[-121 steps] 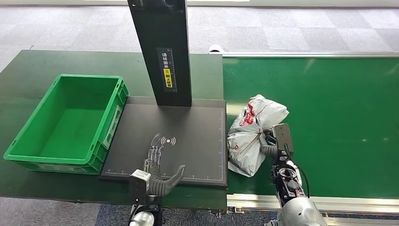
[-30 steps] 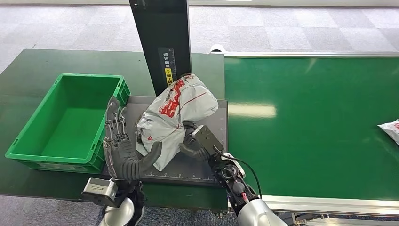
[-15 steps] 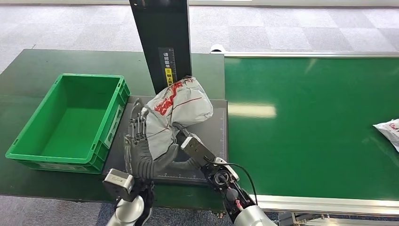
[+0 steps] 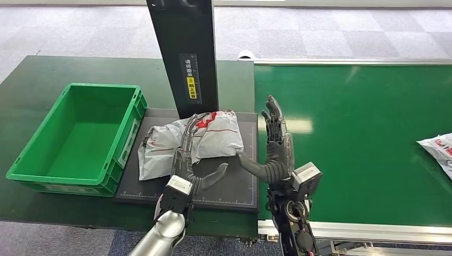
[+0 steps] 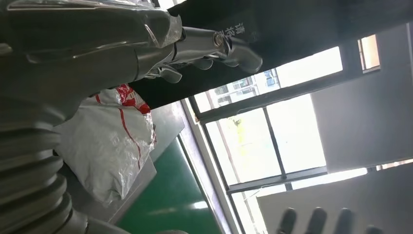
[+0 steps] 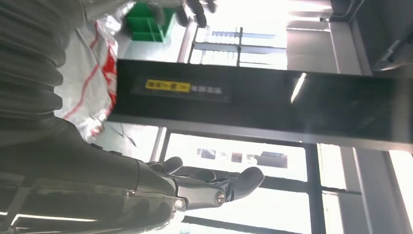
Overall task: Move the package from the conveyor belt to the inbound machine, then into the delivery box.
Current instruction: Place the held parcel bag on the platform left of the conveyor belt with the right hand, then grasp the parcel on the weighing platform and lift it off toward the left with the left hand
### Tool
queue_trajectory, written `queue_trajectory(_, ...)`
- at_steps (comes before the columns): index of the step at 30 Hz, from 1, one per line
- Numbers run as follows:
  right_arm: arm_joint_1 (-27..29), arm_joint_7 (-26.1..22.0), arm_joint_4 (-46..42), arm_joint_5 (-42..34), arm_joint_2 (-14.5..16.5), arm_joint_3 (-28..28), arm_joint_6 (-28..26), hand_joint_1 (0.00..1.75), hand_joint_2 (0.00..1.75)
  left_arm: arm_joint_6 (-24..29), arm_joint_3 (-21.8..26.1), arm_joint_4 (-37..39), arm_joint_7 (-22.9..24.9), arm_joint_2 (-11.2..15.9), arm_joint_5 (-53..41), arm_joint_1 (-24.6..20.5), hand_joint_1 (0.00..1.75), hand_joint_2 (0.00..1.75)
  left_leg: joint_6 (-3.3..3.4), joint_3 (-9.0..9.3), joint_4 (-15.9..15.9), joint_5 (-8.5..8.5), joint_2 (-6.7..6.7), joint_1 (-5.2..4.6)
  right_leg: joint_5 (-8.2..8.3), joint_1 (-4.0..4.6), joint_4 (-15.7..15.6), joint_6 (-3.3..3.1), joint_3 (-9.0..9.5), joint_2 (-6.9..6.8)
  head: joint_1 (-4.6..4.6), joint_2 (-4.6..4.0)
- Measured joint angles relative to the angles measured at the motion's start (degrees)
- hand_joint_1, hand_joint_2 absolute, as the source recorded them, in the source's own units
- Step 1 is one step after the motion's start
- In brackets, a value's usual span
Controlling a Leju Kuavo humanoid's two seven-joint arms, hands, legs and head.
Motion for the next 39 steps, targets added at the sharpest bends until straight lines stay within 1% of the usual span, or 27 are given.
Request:
queue_trajectory(3,1.98,-0.70,-6.63,0.06,-0.24,-1.72,0.44,0.00,1.75,0.30,0.62,2.77,0.14,-0.02,-0.23,-1.62,0.00,1.75,0.00,0.02,-0.01,0.00,0.03,0.02,0.00,0.03,0.01,0.00,0.00,0.02,-0.03,0.00)
queue_trajectory(7,3.20,-1.69,-11.44,0.57,-0.39,-3.85,-0.21,0.00,1.75,0.91,1.06,5.52,0.14,-0.05,-0.49,-3.49,0.00,1.75,0.00,0.02,-0.01,0.00,0.04,0.02,0.00,0.03,0.01,0.00,0.01,0.03,-0.02,0.00)
queue_trajectory(14,4.02,-1.78,-14.66,0.67,-0.42,-5.16,-0.53,0.00,1.75,0.96,1.67,7.65,0.14,-0.15,-0.53,-4.81,0.00,1.75,0.00,0.02,-0.01,0.00,0.04,0.01,0.00,0.02,0.01,0.00,0.00,0.03,-0.02,0.00)
queue_trajectory(18,4.34,-2.59,-15.73,0.95,-0.42,-5.71,-1.24,0.00,1.75,1.47,1.80,8.69,0.14,-0.19,-0.91,-5.40,0.00,1.75,0.00,0.02,-0.01,0.00,0.03,0.01,0.00,0.02,0.01,0.00,0.00,0.03,-0.02,0.00)
queue_trajectory(24,5.02,-3.22,-18.95,1.74,-0.40,-6.27,-3.63,0.00,1.75,5.07,2.72,12.88,0.14,-0.44,-3.65,-8.21,0.00,1.75,0.00,0.02,-0.01,0.00,0.03,0.01,0.00,0.02,0.01,0.00,0.01,0.03,-0.02,0.00)
queue_trajectory(26,5.15,-3.28,-19.48,2.37,-0.33,-6.29,-3.78,0.00,1.75,7.75,3.42,15.12,0.15,-0.59,-6.67,-9.70,0.00,1.75,0.00,0.02,-0.01,0.01,0.03,0.01,0.00,0.02,0.01,0.00,0.02,0.03,-0.02,0.00)
queue_trajectory(27,5.18,-3.30,-19.60,2.68,-0.27,-6.29,-3.77,0.00,1.75,9.27,4.10,16.51,0.27,-0.68,-9.74,-10.58,0.00,1.75,0.01,0.02,-0.01,0.01,0.03,0.01,0.00,0.02,0.01,0.00,0.02,0.03,-0.03,0.00)
queue_trajectory(29,5.19,-3.30,-19.65,3.03,-0.09,-6.29,-3.75,0.00,1.75,11.57,7.28,19.22,1.19,-0.94,-20.83,-12.40,0.00,1.75,0.01,0.02,-0.01,0.02,0.03,0.01,0.01,0.02,0.02,-0.01,0.03,0.03,-0.03,0.00)
queue_trajectory(31,5.18,-3.30,-19.65,3.00,0.04,-6.29,-3.68,0.00,1.75,12.37,13.40,21.15,3.37,-1.50,-35.24,-14.08,0.00,1.75,0.01,0.02,-0.01,0.03,0.04,0.01,0.01,0.03,0.02,-0.01,0.03,0.04,-0.03,0.00)
queue_trajectory(33,5.18,-3.30,-19.64,2.70,0.08,-6.29,-3.58,0.00,1.75,12.52,20.06,22.28,6.79,-1.93,-46.46,-15.62,0.00,1.75,0.00,0.03,-0.01,0.03,0.05,0.02,0.01,0.03,0.03,-0.01,0.03,0.05,-0.03,0.00)
queue_trajectory(36,5.17,-3.30,-19.63,2.27,0.06,-6.28,-3.49,0.00,1.75,12.74,27.38,23.14,10.78,-2.04,-55.41,-17.34,0.00,1.75,0.00,0.03,-0.01,0.03,0.03,0.02,0.01,0.03,0.03,-0.01,0.03,0.04,-0.03,0.00)
queue_trajectory(39,5.15,-3.30,-19.63,2.14,0.06,-6.25,-3.42,0.00,1.75,12.84,31.69,23.68,11.51,-2.17,-57.47,-18.17,0.00,1.75,0.00,0.02,-0.01,0.03,0.03,0.02,0.01,0.03,0.03,-0.01,0.03,0.03,-0.03,0.00)
